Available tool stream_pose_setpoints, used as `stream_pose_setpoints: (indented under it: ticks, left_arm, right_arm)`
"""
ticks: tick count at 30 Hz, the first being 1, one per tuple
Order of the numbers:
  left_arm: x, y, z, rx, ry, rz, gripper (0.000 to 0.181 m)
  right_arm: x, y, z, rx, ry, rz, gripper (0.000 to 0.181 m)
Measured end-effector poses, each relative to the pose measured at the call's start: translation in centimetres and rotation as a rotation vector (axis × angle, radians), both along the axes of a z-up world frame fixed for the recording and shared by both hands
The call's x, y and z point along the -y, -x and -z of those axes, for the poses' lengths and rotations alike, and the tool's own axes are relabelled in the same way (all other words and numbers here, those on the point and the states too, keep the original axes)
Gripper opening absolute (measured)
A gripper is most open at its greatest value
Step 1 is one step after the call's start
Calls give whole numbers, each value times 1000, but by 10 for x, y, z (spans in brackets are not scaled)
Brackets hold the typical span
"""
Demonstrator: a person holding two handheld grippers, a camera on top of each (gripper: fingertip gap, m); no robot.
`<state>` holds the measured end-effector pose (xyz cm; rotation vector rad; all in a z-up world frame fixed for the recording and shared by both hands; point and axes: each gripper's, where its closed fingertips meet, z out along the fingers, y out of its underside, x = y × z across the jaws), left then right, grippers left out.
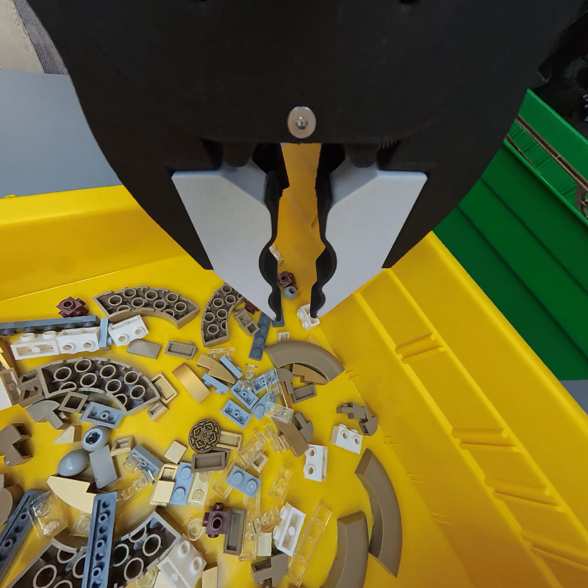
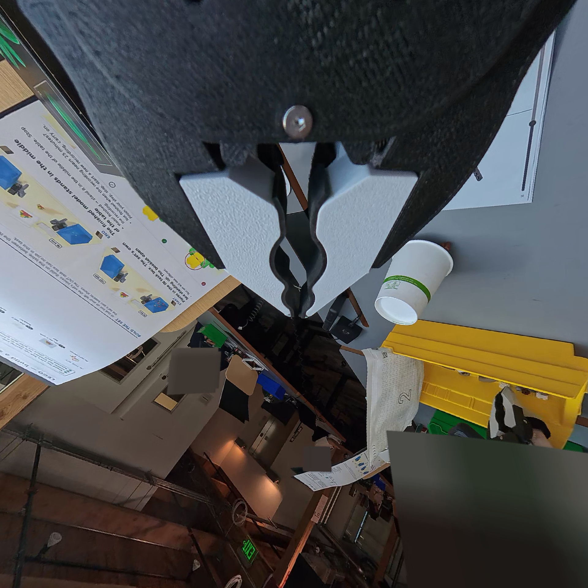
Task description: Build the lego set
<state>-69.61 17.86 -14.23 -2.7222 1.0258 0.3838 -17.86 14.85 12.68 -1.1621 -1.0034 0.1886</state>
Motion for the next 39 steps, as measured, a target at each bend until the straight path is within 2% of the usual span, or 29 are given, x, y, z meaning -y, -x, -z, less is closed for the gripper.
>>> stream_pose_setpoints:
  ticks: [5,10,12,13,22,31,33,39]
  left_arm:
    - [-6,2,-1,-100,-11,84,15]
    - [-1,5,1,-331,67,436,17]
    - [1,12,0,-413,130,512,22]
    - [2,15,0,-438,161,527,27]
    - [-2,16,12,-509,279,626,29]
    - [0,21,20,-561,341,670,23]
    - [2,22,21,-552,356,666,17]
    - [1,23,15,-559,350,621,16]
  right_arm:
    - [0,-1,0,-2,0,0,0]
    - [-1,1,2,0,9,-6,1]
    - [-1,2,4,11,10,-4,1]
    - [-2,2,4,15,10,-4,1]
    - [-6,1,8,27,20,10,1]
    - [-13,-1,15,45,34,28,1]
    - [-14,-1,16,50,39,34,2]
    - [-15,-8,14,36,43,38,2]
